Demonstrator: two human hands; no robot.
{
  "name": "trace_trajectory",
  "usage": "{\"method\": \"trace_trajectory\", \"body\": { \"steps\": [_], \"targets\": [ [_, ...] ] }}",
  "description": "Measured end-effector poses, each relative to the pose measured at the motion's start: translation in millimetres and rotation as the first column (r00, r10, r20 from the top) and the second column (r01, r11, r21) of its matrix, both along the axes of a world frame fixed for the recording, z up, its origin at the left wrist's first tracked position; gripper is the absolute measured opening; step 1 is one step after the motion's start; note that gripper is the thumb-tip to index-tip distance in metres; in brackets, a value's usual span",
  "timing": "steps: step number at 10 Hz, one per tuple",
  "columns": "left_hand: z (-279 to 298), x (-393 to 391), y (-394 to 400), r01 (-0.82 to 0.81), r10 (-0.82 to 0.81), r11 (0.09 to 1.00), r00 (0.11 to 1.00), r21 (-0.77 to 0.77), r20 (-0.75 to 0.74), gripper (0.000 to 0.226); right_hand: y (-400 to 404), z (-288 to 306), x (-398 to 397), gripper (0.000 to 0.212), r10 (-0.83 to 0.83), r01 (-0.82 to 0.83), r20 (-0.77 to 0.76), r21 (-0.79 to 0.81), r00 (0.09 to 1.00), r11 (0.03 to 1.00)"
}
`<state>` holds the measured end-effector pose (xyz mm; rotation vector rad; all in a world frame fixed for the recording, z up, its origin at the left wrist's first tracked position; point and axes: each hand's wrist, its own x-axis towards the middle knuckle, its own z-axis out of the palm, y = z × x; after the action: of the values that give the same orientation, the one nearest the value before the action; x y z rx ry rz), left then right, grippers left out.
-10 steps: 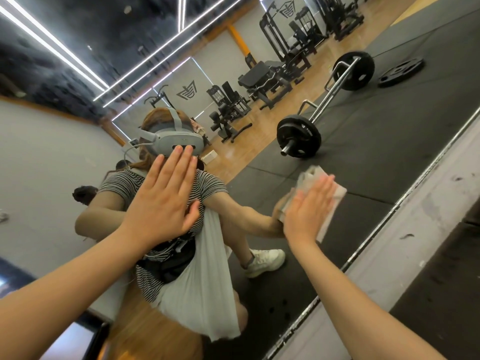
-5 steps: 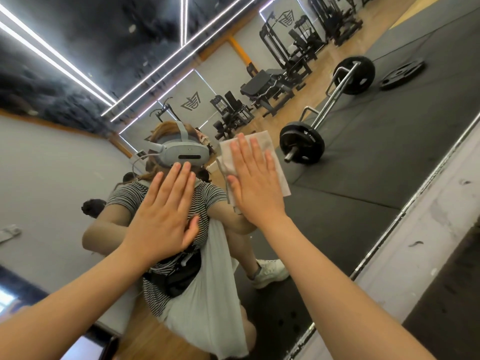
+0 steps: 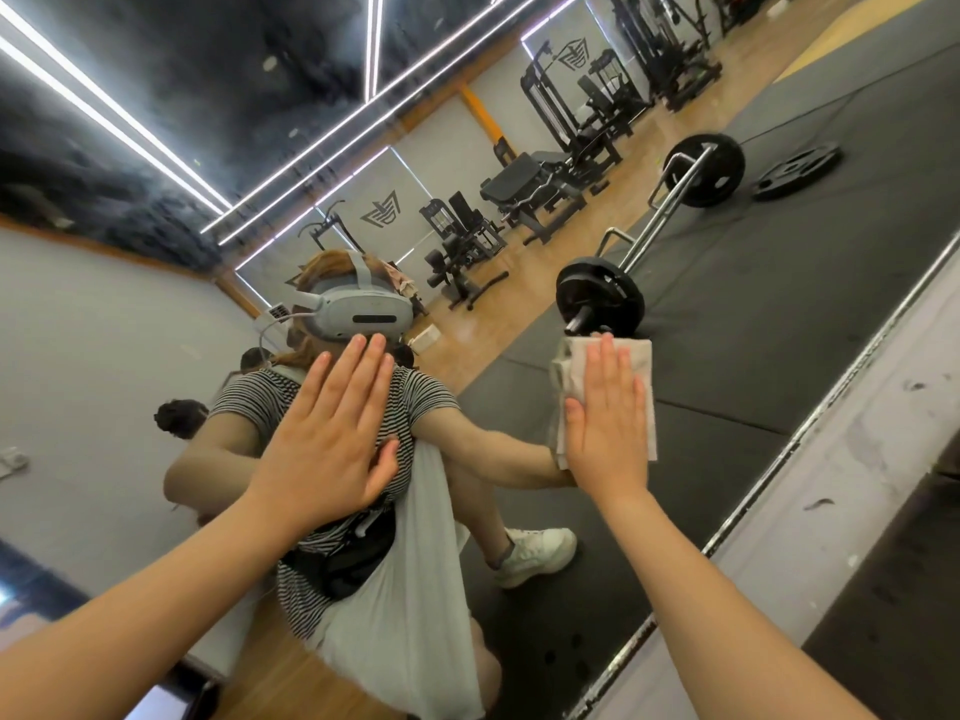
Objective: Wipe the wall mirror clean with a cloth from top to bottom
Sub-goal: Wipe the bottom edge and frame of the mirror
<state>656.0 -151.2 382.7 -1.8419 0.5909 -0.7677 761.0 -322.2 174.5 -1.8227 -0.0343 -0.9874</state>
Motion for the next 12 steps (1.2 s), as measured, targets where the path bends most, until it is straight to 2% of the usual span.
{"method": "trace_trajectory", "body": {
  "steps": [1,3,5,6,8,9,10,11,12],
  "targets": [
    [0,1,1,0.005,-0.005,1.0,1.0,0.002,-0.002,0.074,-8,-36,-1,0.065,0.061,-0.055,-0.093,0.07,0.994,0.996],
    [1,1,1,0.025,-0.025,1.0,1.0,-0.002,-0.001,0.076,-19,-103,-3,0.073,0.097,-0.014,-0.259,0.304,0.961,0.953],
    [0,1,1,0.025,-0.025,1.0,1.0,0.005,0.013,0.075,-20,-132,-11,0.071,0.158,0.06,-0.392,0.49,0.906,0.87],
    [0,1,1,0.026,-0.026,1.0,1.0,0.007,0.015,0.075,-19,-138,-13,0.078,0.157,0.079,-0.41,0.503,0.898,0.861],
    [-1,1,0,0.026,-0.026,1.0,1.0,-0.001,0.016,0.074,-12,-95,2,0.056,0.144,0.264,-0.502,0.652,0.853,0.711],
    [-1,1,1,0.035,-0.035,0.999,0.999,-0.007,0.016,0.074,-12,-61,5,0.066,0.122,0.261,-0.46,0.682,0.88,0.683],
    [-1,1,1,0.039,-0.039,0.999,0.999,-0.008,0.017,0.073,-14,-16,5,0.078,0.123,0.158,-0.342,0.686,0.932,0.71],
    [0,1,0,0.041,-0.041,0.999,0.999,-0.007,0.02,0.073,-15,34,4,0.073,0.156,0.0,-0.198,0.619,0.968,0.785],
    [0,1,0,0.037,-0.037,0.999,0.999,-0.01,0.014,0.074,-12,78,-3,0.064,0.2,-0.128,-0.131,0.418,0.971,0.899]
  ]
}}
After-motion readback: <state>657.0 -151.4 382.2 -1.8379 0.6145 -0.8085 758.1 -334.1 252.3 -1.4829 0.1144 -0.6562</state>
